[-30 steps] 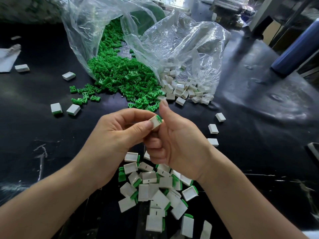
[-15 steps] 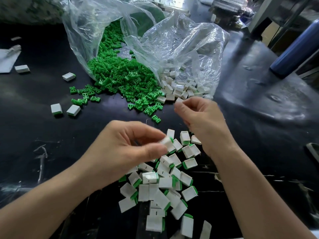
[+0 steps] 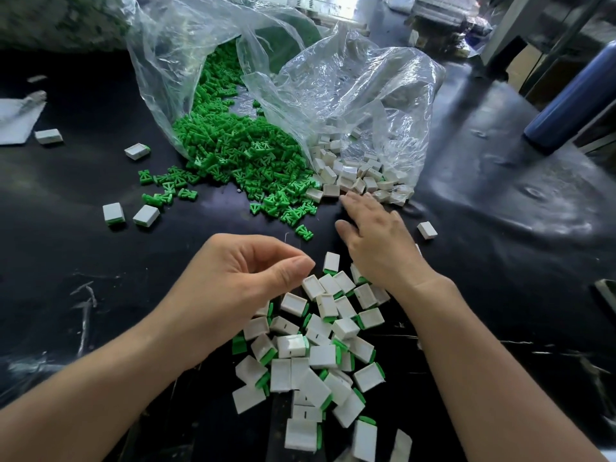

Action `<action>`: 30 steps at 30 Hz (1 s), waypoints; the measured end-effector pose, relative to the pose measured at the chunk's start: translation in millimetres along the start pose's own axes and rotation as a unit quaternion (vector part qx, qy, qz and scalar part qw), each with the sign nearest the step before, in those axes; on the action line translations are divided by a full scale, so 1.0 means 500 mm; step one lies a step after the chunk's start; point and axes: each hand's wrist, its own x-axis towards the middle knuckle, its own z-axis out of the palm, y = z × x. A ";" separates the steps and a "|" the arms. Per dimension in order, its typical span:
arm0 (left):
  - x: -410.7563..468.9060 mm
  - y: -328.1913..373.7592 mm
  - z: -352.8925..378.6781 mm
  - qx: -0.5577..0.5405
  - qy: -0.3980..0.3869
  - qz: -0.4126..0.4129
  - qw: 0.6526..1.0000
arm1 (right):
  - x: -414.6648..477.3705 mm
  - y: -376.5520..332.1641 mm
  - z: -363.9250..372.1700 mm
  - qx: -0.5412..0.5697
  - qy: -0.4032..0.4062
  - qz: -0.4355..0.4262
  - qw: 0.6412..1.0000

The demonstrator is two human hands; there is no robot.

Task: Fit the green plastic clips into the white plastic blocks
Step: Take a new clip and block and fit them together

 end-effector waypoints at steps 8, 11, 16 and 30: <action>0.007 -0.007 -0.001 -0.021 0.027 -0.017 0.999 | -0.015 -0.005 -0.006 0.043 0.098 -0.023 0.994; 0.009 -0.016 -0.005 0.002 0.053 -0.021 0.998 | -0.020 -0.013 -0.012 0.141 0.119 -0.023 0.983; 0.017 -0.027 -0.013 0.009 0.089 -0.030 0.996 | -0.050 -0.055 -0.024 0.336 0.013 -0.064 0.940; 0.015 -0.015 -0.008 0.007 0.102 -0.032 0.994 | -0.052 -0.064 0.009 0.113 0.077 -0.112 0.984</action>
